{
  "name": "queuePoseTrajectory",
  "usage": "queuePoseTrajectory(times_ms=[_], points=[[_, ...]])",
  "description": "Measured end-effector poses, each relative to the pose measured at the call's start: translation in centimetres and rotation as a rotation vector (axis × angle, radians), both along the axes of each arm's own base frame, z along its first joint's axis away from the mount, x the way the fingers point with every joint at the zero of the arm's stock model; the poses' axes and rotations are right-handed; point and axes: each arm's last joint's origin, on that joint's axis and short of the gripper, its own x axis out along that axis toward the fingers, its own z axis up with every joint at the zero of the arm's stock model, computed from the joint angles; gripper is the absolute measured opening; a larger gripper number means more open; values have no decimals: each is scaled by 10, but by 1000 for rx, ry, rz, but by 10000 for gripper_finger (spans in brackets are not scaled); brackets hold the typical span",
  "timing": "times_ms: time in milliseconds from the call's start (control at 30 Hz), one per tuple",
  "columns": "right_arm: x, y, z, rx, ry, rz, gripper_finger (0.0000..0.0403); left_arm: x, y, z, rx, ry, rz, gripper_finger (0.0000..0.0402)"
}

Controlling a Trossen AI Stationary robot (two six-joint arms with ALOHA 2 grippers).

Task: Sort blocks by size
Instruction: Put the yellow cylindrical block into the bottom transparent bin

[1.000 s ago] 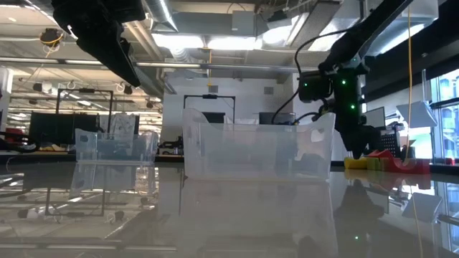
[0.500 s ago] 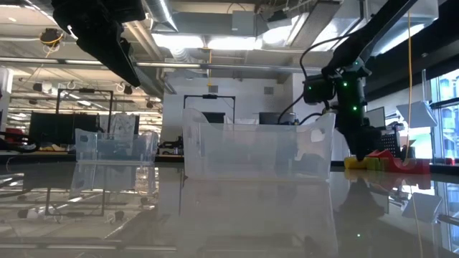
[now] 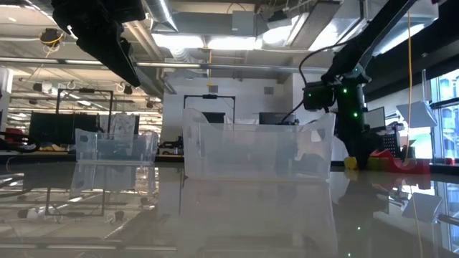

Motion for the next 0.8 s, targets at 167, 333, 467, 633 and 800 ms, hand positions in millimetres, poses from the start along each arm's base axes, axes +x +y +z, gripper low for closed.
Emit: queuePoseTrajectory(times_ms=[167,333,467,633,800], points=[[2,-1,-8,10,29,2,219,0,0,0,0,0,0,210],[1,-1,-9,17,32,4,189,0,0,0,-1,0,1,210],[1,-1,-9,15,38,4,139,0,0,0,-1,0,2,210],[1,-1,-9,23,25,2,128,0,0,0,0,0,1,210],[1,-1,-1,-6,6,2,138,0,0,0,3,1,-3,210]])
